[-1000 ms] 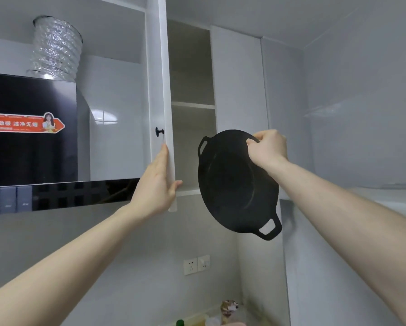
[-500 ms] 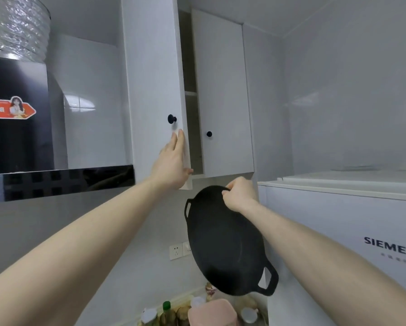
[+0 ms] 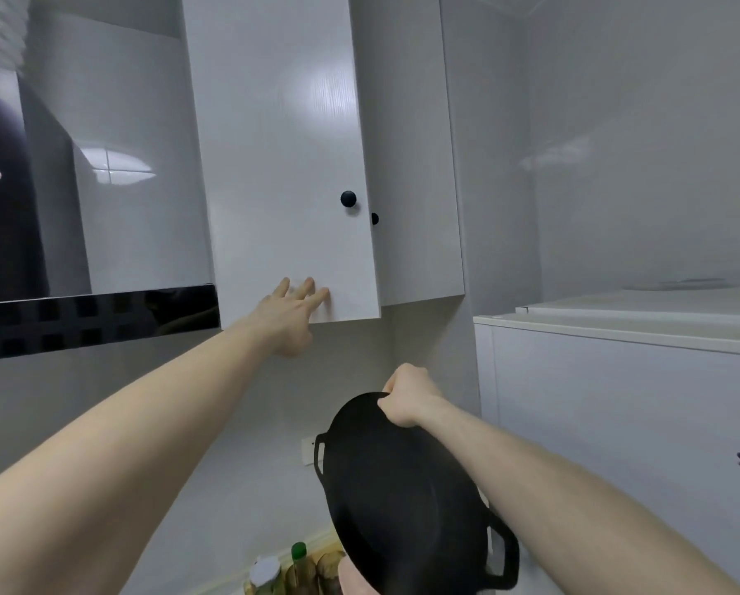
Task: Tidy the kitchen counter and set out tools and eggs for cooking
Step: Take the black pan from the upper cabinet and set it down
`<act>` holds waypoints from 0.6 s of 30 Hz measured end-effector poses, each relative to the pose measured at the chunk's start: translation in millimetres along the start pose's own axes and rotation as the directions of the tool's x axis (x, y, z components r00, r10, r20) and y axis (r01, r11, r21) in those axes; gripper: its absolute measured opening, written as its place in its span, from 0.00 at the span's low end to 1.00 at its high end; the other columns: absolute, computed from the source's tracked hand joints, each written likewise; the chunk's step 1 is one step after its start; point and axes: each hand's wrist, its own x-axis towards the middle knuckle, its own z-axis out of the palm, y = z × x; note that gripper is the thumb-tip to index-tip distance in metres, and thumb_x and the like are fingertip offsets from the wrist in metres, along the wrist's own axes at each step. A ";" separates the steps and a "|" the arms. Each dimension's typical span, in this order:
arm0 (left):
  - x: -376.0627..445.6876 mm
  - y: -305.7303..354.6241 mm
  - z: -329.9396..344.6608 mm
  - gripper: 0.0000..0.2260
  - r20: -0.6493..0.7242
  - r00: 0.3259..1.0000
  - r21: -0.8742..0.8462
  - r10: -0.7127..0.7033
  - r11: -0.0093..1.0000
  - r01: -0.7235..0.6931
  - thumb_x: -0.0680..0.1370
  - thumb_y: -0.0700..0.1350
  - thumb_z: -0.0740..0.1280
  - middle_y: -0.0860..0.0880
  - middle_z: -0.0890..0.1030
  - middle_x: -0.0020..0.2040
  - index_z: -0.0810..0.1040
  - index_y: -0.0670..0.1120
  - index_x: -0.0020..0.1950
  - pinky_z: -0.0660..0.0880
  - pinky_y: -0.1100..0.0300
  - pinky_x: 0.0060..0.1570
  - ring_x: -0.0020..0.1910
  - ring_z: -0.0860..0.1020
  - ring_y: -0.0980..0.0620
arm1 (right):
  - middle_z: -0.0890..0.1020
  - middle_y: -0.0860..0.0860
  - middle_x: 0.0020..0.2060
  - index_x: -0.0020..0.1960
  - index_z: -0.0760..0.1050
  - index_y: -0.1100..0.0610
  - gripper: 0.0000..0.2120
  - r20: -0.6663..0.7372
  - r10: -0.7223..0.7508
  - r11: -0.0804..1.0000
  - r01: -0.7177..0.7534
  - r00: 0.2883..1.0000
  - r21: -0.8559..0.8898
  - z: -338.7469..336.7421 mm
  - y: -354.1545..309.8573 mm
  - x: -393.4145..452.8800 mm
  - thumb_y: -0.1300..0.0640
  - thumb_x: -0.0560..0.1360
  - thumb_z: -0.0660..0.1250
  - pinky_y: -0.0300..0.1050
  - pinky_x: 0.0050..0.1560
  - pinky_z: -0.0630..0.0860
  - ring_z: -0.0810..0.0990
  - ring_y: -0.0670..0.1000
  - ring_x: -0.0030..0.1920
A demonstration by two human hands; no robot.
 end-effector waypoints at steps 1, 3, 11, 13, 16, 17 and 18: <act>6.1 -5.4 6.5 0.37 0.005 1.000 0.011 -0.017 1.000 0.017 0.78 0.37 0.56 0.52 0.40 0.83 0.42 0.54 0.83 0.53 0.44 0.79 0.82 0.41 0.40 | 0.80 0.54 0.37 0.35 0.74 0.60 0.09 0.009 -0.008 1.000 0.008 1.000 0.005 5.1 0.8 7.4 0.64 0.74 0.64 0.46 0.35 0.73 0.75 0.55 0.34; 18.7 -15.2 21.6 0.37 0.001 0.999 0.030 -0.039 0.999 0.039 0.78 0.37 0.57 0.53 0.40 0.83 0.44 0.53 0.83 0.55 0.44 0.78 0.81 0.41 0.39 | 0.84 0.55 0.42 0.41 0.80 0.65 0.07 0.039 -0.029 1.000 0.029 0.999 0.007 16.6 3.2 24.8 0.63 0.74 0.65 0.47 0.38 0.77 0.83 0.57 0.40; 57.4 -29.5 74.6 0.41 -0.109 0.992 0.155 -0.068 0.984 0.084 0.75 0.37 0.60 0.53 0.36 0.82 0.42 0.53 0.82 0.51 0.39 0.77 0.80 0.37 0.36 | 0.73 0.54 0.34 0.33 0.68 0.57 0.10 0.185 -0.021 0.997 0.034 0.983 -0.065 62.6 9.4 83.1 0.64 0.72 0.62 0.39 0.29 0.65 0.71 0.57 0.37; 58.7 -30.6 78.7 0.43 -0.127 0.990 0.182 -0.068 0.979 0.091 0.74 0.35 0.60 0.53 0.34 0.82 0.40 0.53 0.82 0.50 0.39 0.78 0.80 0.36 0.37 | 0.73 0.53 0.33 0.32 0.67 0.56 0.11 0.190 -0.011 0.997 0.024 0.982 -0.071 67.6 9.1 92.3 0.64 0.72 0.62 0.39 0.29 0.64 0.70 0.57 0.37; 64.7 -33.1 78.3 0.43 -0.092 0.992 0.189 -0.092 0.976 0.108 0.74 0.35 0.60 0.53 0.34 0.82 0.40 0.53 0.82 0.48 0.39 0.78 0.80 0.35 0.38 | 0.73 0.54 0.35 0.32 0.65 0.55 0.12 0.203 -0.021 0.996 0.039 0.979 -0.085 81.0 5.5 106.5 0.63 0.72 0.62 0.40 0.28 0.64 0.70 0.57 0.38; 66.5 -31.9 76.9 0.42 -0.075 0.992 0.186 -0.103 0.976 0.115 0.75 0.35 0.59 0.53 0.34 0.82 0.40 0.53 0.82 0.47 0.39 0.78 0.80 0.35 0.38 | 0.74 0.55 0.37 0.32 0.65 0.55 0.12 0.211 -0.022 0.995 0.041 0.977 -0.090 84.0 4.1 109.8 0.63 0.73 0.63 0.40 0.28 0.64 0.70 0.57 0.39; 69.4 -31.9 77.4 0.42 -0.061 0.992 0.185 -0.114 0.975 0.124 0.75 0.36 0.60 0.53 0.34 0.82 0.40 0.53 0.82 0.46 0.38 0.78 0.80 0.34 0.38 | 0.75 0.56 0.39 0.33 0.67 0.56 0.11 0.215 -0.026 0.995 0.045 0.976 -0.084 87.5 2.1 112.8 0.63 0.73 0.63 0.40 0.28 0.65 0.71 0.58 0.39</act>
